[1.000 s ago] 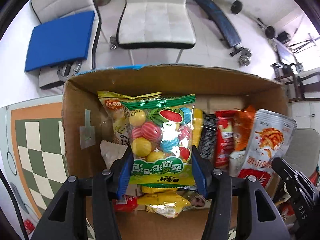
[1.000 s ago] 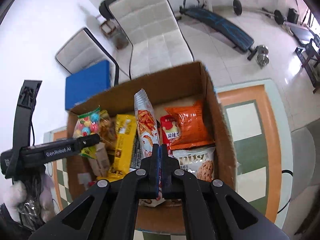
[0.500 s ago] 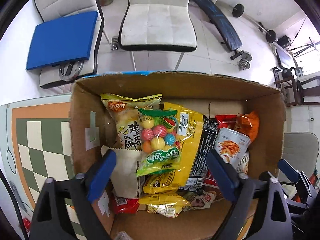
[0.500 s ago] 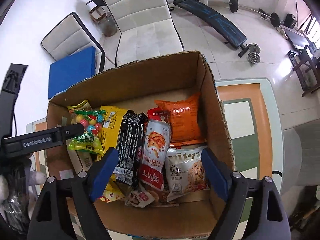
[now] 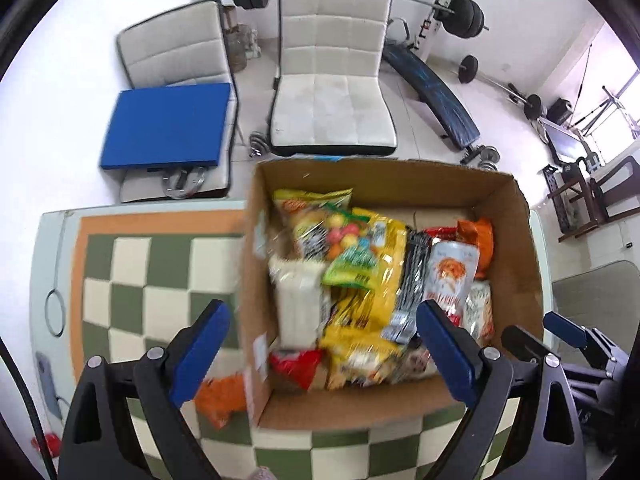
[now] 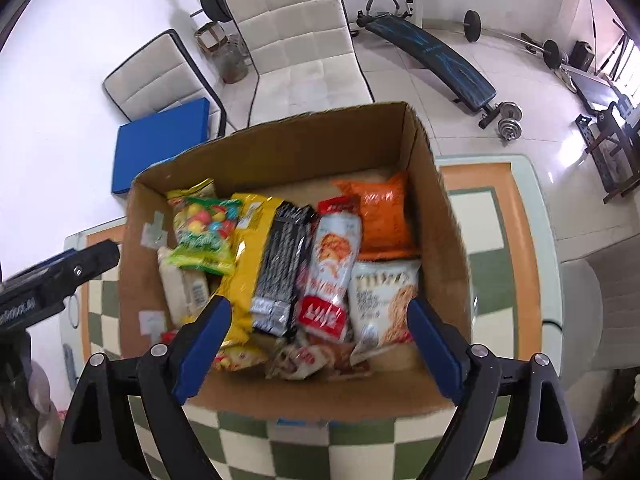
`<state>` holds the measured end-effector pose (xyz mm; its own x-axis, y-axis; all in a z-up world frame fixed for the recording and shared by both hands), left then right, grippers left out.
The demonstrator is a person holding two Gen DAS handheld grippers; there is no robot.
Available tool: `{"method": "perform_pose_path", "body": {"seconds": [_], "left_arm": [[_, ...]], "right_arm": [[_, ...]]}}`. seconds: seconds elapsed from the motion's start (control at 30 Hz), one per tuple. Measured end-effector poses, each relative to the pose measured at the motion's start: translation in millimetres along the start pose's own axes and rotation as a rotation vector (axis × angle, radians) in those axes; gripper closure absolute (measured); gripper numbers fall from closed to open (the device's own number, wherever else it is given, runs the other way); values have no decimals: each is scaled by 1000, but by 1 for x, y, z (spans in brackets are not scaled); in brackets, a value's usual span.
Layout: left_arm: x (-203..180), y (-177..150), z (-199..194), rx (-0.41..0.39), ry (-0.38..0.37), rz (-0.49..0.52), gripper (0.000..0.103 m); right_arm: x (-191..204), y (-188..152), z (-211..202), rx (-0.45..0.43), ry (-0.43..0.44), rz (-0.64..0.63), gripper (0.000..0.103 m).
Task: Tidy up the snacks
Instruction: 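Move the left tool to the orange bag on the table and grasp it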
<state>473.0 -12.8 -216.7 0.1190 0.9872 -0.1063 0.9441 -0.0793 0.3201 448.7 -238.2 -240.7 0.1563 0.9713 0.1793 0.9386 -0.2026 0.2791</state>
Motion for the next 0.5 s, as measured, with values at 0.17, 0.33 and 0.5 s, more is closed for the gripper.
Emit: {"method": "perform_pose_path", "body": {"seconds": [0.17, 0.33, 0.5], "left_arm": [[26, -47, -23, -32, 68, -36, 7], [61, -96, -24, 2, 131, -108, 7], [89, -134, 7, 95, 140, -151, 7]], "right_arm": [[16, -35, -10, 4, 32, -13, 11], [28, -60, -10, 20, 33, -39, 11], [37, -73, -1, 50, 34, -49, 11]]}}
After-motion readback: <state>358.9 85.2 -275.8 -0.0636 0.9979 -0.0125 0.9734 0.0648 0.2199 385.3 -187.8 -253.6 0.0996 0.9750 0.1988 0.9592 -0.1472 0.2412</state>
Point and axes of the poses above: each gripper's, at about its wrist camera, not at the fingertips, and z roughly the way its jaws point, x to its left, y to its top, the point moved 3 cm from there along z, roughly the way its jaws point, and after that the axes turned 1 degree about -z, right-handed, at the moved point
